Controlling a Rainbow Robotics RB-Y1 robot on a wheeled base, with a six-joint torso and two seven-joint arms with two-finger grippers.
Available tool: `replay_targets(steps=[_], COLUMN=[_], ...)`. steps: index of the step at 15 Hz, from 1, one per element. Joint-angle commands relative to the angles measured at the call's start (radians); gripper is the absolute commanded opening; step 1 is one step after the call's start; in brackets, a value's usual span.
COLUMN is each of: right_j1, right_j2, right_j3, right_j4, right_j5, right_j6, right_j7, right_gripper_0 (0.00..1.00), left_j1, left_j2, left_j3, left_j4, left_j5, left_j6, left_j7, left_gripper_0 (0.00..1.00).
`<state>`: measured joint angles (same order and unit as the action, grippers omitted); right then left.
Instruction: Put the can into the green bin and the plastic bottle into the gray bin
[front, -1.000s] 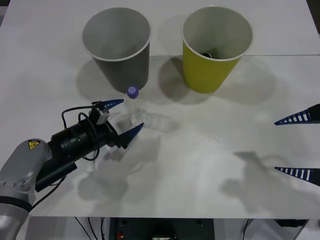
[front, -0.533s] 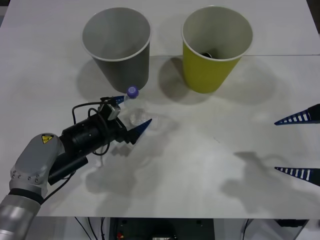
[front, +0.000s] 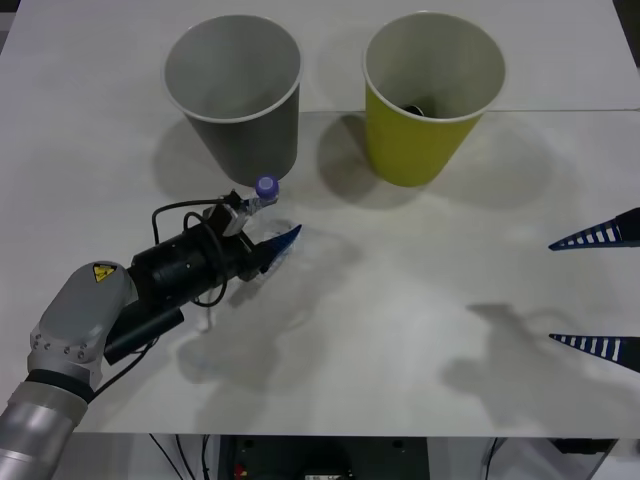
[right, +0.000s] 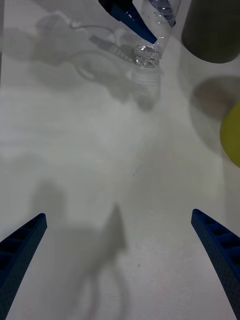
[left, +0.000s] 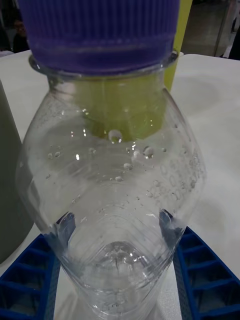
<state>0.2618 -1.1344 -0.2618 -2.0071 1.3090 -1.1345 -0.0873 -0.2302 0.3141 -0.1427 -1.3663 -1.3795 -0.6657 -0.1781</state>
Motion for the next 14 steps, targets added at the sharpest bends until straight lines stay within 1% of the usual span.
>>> replay_targets(steps=[1, 7, 9, 10, 14], right_j1=[0.000, 0.000, 0.000, 0.000, 0.000], right_j2=[0.000, 0.000, 0.000, 0.000, 0.000], right_j3=[0.000, 0.000, 0.000, 0.000, 0.000], right_j4=[0.000, 0.000, 0.000, 0.000, 0.000], right_j5=[0.000, 0.000, 0.000, 0.000, 0.000], right_j6=[0.000, 0.000, 0.000, 0.000, 0.000], right_j7=[0.000, 0.000, 0.000, 0.000, 0.000], right_gripper_0=[1.00, 1.00, 1.00, 1.00, 1.00], left_j1=[0.002, 0.005, 0.028, 0.048, 0.129], left_j2=[0.000, 0.007, 0.019, 0.025, 0.080], left_j3=[0.000, 0.000, -0.001, 0.000, 0.000], left_j4=[0.000, -0.004, -0.040, -0.076, -0.269], left_j5=[0.003, 0.013, 0.003, -0.013, -0.187], left_j6=[-0.006, -0.020, -0.022, -0.022, -0.020], left_j7=[0.002, 0.000, 0.009, 0.038, 0.290], left_gripper_0=[0.00, 0.00, 0.00, 0.00, 0.00])
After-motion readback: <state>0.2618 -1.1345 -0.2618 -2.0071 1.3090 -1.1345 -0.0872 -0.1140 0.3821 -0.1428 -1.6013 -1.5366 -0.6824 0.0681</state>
